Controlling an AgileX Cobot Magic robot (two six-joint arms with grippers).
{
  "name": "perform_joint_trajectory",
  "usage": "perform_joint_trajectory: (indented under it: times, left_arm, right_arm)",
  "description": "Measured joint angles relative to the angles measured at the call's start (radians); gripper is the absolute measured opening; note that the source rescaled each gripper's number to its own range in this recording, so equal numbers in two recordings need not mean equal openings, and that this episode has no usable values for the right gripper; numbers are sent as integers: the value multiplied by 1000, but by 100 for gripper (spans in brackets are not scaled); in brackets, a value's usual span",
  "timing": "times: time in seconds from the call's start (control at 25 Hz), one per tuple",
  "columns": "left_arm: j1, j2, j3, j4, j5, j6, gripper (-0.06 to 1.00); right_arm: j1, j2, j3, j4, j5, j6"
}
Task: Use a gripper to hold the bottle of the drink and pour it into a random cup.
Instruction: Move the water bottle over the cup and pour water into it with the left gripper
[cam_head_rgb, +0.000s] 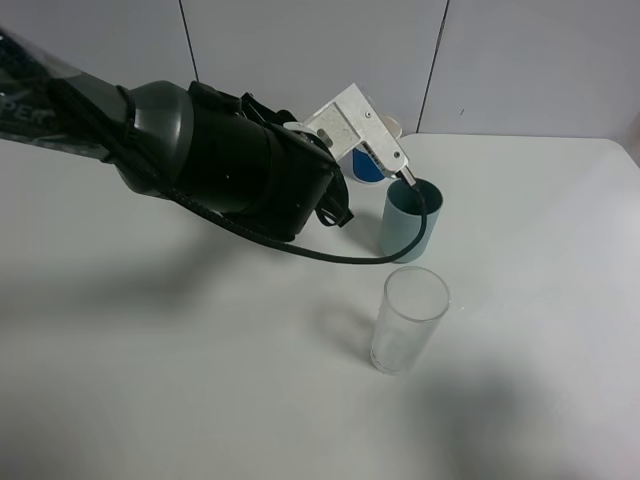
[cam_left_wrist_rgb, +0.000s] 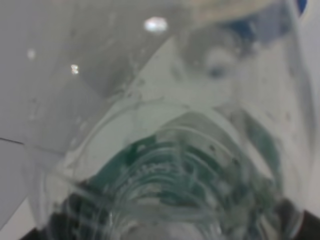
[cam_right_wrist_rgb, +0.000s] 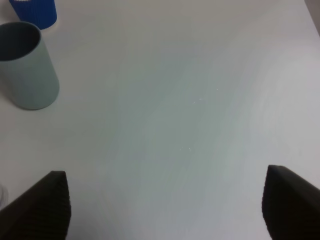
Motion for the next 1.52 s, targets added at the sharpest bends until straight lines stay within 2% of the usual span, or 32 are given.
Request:
perform_joint_trajectory:
  times: [0.4, 0.64, 1.12, 1.52]
  left_arm:
    - [-3, 0, 0, 3, -13, 26, 0]
    - [-24, 3, -1, 68, -85, 26, 0]
    - [-25, 90, -20, 118, -109, 25, 0]
    - [-39, 128, -63, 212, -141, 37, 0]
  right_arm:
    - [0, 0, 0, 0, 0, 0]
    - [0, 0, 0, 0, 0, 0]
    - [0, 0, 0, 0, 0, 0]
    - [0, 0, 0, 0, 0, 0]
